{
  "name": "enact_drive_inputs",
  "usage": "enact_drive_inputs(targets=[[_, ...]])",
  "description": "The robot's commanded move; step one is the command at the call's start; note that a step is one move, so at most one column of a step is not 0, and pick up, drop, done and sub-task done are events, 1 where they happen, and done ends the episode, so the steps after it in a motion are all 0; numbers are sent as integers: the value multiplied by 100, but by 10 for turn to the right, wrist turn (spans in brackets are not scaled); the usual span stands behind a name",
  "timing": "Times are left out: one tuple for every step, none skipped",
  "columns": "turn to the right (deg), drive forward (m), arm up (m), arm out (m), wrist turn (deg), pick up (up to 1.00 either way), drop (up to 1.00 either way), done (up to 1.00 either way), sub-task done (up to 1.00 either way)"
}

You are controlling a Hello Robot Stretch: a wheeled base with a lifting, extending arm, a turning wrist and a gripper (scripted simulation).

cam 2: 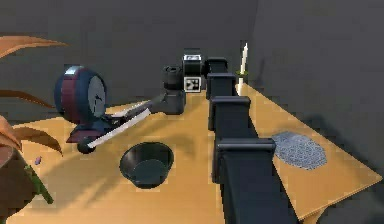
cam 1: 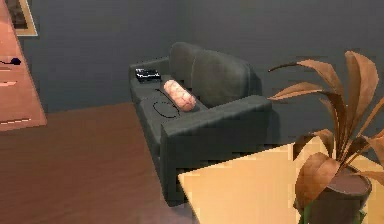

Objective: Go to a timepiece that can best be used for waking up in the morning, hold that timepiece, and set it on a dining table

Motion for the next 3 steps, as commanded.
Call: enact_drive_inputs(targets=[[0,0,0,0,450,0,0,0,0],[0,0,0,0,240,0,0,0,0],[0,0,-32,0,0,0,0,0,0]])
